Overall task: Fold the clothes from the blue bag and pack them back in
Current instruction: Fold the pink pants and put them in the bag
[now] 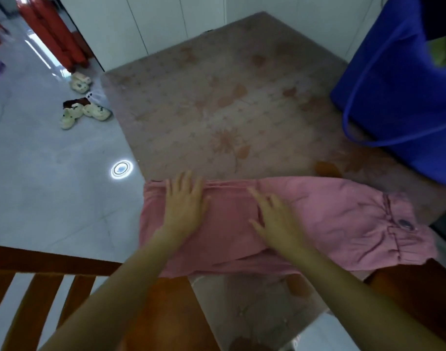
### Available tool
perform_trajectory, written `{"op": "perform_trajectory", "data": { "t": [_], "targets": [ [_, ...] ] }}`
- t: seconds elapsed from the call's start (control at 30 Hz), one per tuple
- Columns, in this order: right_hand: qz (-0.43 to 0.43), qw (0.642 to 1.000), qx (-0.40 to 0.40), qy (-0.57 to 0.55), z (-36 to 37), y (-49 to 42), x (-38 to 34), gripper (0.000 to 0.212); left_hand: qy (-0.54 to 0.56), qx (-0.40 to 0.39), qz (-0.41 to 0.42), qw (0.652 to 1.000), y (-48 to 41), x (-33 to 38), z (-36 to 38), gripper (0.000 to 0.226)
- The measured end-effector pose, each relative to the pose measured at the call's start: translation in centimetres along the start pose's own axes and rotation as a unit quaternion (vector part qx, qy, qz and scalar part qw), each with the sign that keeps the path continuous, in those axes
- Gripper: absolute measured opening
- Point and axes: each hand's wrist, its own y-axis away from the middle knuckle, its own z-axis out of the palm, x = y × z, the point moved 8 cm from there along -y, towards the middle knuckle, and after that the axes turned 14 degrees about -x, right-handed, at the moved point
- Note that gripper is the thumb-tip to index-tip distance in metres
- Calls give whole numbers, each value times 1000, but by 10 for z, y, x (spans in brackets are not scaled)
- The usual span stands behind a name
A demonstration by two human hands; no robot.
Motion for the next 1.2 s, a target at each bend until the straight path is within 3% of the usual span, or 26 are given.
{"op": "perform_trajectory", "data": {
  "t": [0.07,0.13,0.3,0.5,0.6,0.7,0.77,0.87,0.97,1.07,1.2],
  "targets": [
    [-39,997,-1,66,12,18,-4,49,4,-48,65,997,14,55,22,57],
    [-38,997,8,66,10,34,7,51,16,-114,73,991,17,88,45,59],
    [109,989,100,-31,-23,83,111,61,26,-181,63,981,7,124,64,72],
    [253,952,167,-50,-53,120,198,67,95,-198,137,966,2,206,59,93],
    [347,897,220,-166,-55,144,228,82,136,-215,101,962,4,224,67,91],
    [382,768,210,-469,-33,150,257,102,121,-222,90,963,5,224,70,96],
    [373,736,220,-521,-32,154,263,104,134,-248,82,956,4,223,69,90],
    [315,752,291,-500,-54,162,248,89,203,-277,86,935,3,222,61,80],
    [222,790,356,-447,-93,163,209,81,321,-272,112,900,10,227,43,84],
    [128,810,389,-419,-124,159,166,89,482,-268,88,829,14,236,15,69],
    [34,839,344,-421,-129,143,116,89,640,-260,89,717,13,254,-34,60]
  ]
}}
